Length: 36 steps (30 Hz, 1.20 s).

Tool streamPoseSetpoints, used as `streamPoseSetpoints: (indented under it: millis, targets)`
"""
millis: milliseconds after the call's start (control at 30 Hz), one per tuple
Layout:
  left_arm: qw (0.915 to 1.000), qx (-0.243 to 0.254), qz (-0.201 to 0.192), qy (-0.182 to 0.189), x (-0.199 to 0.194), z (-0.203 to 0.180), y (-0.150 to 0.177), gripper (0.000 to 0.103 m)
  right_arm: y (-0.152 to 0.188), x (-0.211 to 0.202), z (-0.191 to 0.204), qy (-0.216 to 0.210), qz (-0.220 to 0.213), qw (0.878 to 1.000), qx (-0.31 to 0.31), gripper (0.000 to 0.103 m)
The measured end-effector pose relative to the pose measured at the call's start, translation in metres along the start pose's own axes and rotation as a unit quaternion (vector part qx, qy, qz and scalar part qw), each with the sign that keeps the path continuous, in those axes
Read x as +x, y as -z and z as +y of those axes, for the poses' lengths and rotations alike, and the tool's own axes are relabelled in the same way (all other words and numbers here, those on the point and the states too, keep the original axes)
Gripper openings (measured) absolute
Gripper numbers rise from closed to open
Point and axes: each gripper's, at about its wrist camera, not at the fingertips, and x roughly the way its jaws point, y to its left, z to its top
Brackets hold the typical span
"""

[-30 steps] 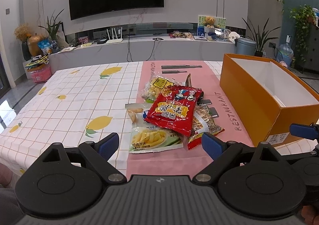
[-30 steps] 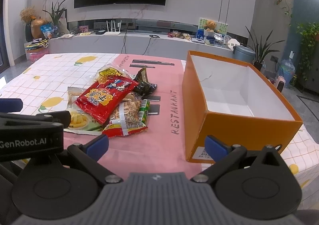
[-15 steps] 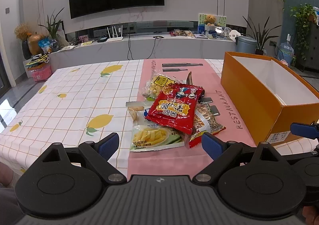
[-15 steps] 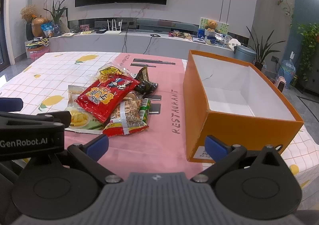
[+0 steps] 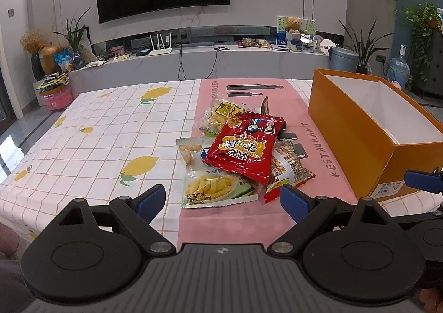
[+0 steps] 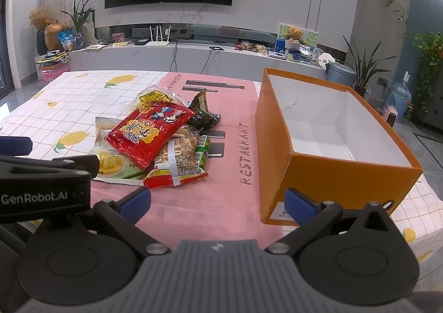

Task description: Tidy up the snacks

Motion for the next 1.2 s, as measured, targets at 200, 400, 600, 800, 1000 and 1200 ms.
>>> streamPoseSetpoints:
  millis: [200,400,600,800,1000,1200]
  targets:
    - [1.0000,0.002,0.002,-0.001,0.000,0.000,0.000,0.103,-0.001,0.001,0.000,0.000,0.001,1.000,-0.002,0.100]
    - [1.0000,0.002,0.002,-0.001,0.000,0.000,0.001,0.103,-0.001,0.000,0.001,0.000,0.003,1.000,-0.003,0.100]
    - [1.0000,0.003,0.004,-0.001,0.001,0.001,0.001,0.103,-0.001,0.000,0.001,-0.001,0.004,1.000,-0.004,0.100]
    - [0.9999,0.008,0.012,-0.004,0.006,0.004,0.000,0.103,-0.003,0.004,0.002,-0.009,0.006,1.000,-0.005,0.100]
    - [0.9994,-0.001,0.014,-0.030,0.012,0.023,-0.017,0.103,-0.007,0.013,0.001,-0.070,0.000,0.997,-0.022,0.100]
    - [0.9994,0.004,0.007,-0.034,0.022,0.038,-0.033,0.103,-0.014,0.036,-0.008,-0.093,0.015,0.995,0.018,0.100]
